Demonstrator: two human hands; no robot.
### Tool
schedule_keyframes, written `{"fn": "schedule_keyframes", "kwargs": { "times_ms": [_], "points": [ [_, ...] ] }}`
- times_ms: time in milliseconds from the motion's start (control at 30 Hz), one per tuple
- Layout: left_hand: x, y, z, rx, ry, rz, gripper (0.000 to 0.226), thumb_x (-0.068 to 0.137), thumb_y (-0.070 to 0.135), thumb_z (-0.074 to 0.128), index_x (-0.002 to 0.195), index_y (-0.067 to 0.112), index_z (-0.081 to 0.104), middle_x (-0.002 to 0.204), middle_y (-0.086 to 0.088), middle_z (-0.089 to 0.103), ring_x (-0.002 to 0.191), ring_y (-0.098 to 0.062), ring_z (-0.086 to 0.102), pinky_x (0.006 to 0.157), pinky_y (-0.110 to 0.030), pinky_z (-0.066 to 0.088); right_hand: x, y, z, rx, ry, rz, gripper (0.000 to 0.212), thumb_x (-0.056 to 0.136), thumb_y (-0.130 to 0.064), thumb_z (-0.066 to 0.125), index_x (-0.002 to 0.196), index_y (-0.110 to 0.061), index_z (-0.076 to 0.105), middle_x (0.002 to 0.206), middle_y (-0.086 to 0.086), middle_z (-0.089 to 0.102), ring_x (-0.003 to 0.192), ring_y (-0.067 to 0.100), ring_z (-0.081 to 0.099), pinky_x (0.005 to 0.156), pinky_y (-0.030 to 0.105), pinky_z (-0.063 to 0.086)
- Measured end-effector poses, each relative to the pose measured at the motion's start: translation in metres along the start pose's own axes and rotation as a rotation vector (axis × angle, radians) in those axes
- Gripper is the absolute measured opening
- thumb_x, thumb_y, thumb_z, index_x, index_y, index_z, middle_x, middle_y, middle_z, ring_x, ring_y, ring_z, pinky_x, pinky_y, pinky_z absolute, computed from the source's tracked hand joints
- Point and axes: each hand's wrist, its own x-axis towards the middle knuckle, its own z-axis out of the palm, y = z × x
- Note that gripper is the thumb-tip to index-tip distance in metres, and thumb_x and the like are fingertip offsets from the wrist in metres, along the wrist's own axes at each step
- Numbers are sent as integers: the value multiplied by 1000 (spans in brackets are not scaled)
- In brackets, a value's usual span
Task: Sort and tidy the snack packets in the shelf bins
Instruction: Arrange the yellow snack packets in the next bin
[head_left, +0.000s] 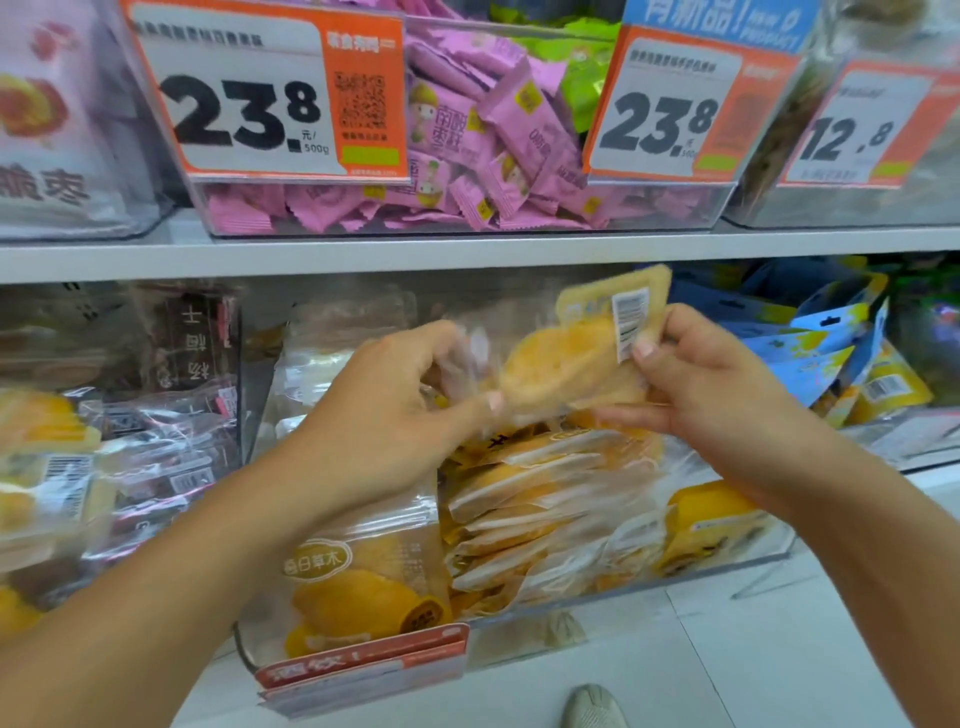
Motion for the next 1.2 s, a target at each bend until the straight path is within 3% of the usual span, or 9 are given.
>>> {"fn": "schedule_keyframes", "kwargs": {
  "times_ms": [200,367,467,633,733,867,967,1100,1200],
  "points": [
    [-6,7,-4,273,324,299,10,98,18,61,89,20,58,72,7,62,64,-12,55,61,-34,49,-1,1,2,-711,44,6,25,91,-20,69,114,-30,62,106,-10,68,86,13,67,76,37,59],
    [-10,10,-6,397,367,352,15,92,16,70,103,26,69,80,11,64,69,-10,57,67,-36,53,-2,-8,10,-743,137,-211,37,81,-22,79,111,-32,60,101,-14,63,72,3,66,63,25,57],
    [-10,24,-6,171,450,119,37,88,10,68,114,36,65,67,16,55,56,-5,54,59,-16,44,-8,-23,15,-497,126,-331,38,78,-14,78,107,-32,62,89,-6,65,64,16,65,61,32,56],
    [-11,47,2,-778,276,-367,22,98,2,56,110,18,67,79,-3,71,70,-14,74,64,-20,59,-28,-25,34,-591,-346,-300,72,68,-37,89,133,-40,57,124,-21,61,115,-4,57,90,29,56],
    [-17,49,6,-875,113,-317,17,94,26,62,104,16,71,89,-7,77,89,-18,75,81,-22,59,-9,-13,31,-597,-158,-434,26,86,-22,76,112,-30,74,98,-8,74,95,7,69,84,38,57],
    [-8,20,-4,-131,229,-57,26,76,50,75,95,32,76,85,5,70,77,-5,65,71,-22,52,12,0,9,-676,-147,-199,11,93,-23,68,96,-26,79,88,-4,75,84,16,70,82,42,57],
    [-1,2,-7,289,106,-28,32,81,39,75,113,36,69,106,14,63,97,-4,58,86,-31,51,15,0,3,-835,-174,-132,21,93,-19,68,101,-37,75,105,-11,72,90,10,69,83,38,59],
    [4,-2,-4,411,-31,-110,47,90,30,70,135,34,57,120,6,65,115,-18,57,97,-35,45,7,-16,-5,-867,-460,-26,53,87,0,63,119,-42,65,107,-17,70,95,4,69,81,30,59],
    [15,-1,1,367,-188,-152,58,93,32,68,145,36,44,135,9,60,114,-21,59,98,-36,47,7,-10,-2,-853,-385,-41,29,91,-10,69,108,-33,72,94,-7,73,77,9,71,74,28,60]
  ]
}}
